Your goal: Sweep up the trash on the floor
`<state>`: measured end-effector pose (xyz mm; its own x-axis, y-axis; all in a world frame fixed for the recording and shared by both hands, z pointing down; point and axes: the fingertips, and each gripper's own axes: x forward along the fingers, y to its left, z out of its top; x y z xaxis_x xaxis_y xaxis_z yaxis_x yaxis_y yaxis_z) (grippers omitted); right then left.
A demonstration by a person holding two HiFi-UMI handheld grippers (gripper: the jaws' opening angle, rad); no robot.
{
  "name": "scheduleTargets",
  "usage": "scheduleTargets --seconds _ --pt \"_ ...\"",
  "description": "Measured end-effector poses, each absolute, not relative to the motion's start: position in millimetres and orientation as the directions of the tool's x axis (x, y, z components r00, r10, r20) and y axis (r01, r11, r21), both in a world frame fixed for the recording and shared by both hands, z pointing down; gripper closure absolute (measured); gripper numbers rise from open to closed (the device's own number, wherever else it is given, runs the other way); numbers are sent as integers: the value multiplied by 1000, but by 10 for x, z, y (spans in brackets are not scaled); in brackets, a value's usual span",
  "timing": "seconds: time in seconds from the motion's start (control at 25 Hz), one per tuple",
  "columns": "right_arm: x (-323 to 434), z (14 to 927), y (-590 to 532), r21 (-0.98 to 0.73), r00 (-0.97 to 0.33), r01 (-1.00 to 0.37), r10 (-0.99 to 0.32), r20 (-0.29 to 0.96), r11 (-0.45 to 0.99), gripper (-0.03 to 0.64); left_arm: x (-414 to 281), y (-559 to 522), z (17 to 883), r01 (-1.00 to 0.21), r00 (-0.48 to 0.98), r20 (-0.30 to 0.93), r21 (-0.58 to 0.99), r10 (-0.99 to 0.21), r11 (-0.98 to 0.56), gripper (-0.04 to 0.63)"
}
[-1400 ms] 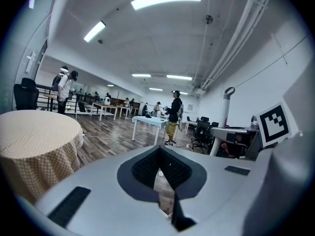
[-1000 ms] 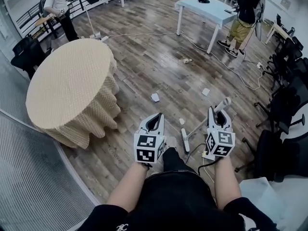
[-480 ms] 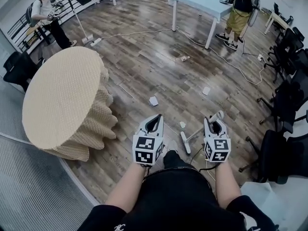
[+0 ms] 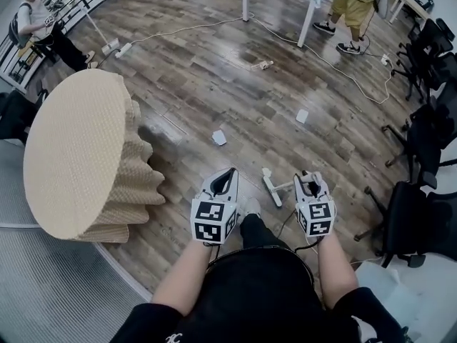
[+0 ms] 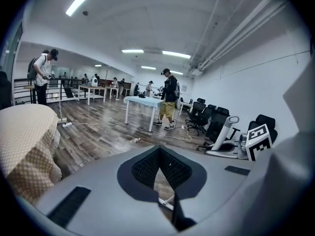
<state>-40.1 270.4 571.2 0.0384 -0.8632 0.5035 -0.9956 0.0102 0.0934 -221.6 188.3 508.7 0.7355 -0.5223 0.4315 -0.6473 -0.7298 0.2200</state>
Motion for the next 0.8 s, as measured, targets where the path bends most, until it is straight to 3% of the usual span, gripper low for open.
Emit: scheduleTargets --seconds 0.48,0.8 --pt "-28 6078 1878 112 -79 -978 -808 583 176 517 -1769 1342 5457 -675 697 522 245 -492 -696 600" --pt "-17 6143 1222 119 -285 -890 -739 610 441 517 -1516 858 5416 -718 657 527 219 -539 -661 600"
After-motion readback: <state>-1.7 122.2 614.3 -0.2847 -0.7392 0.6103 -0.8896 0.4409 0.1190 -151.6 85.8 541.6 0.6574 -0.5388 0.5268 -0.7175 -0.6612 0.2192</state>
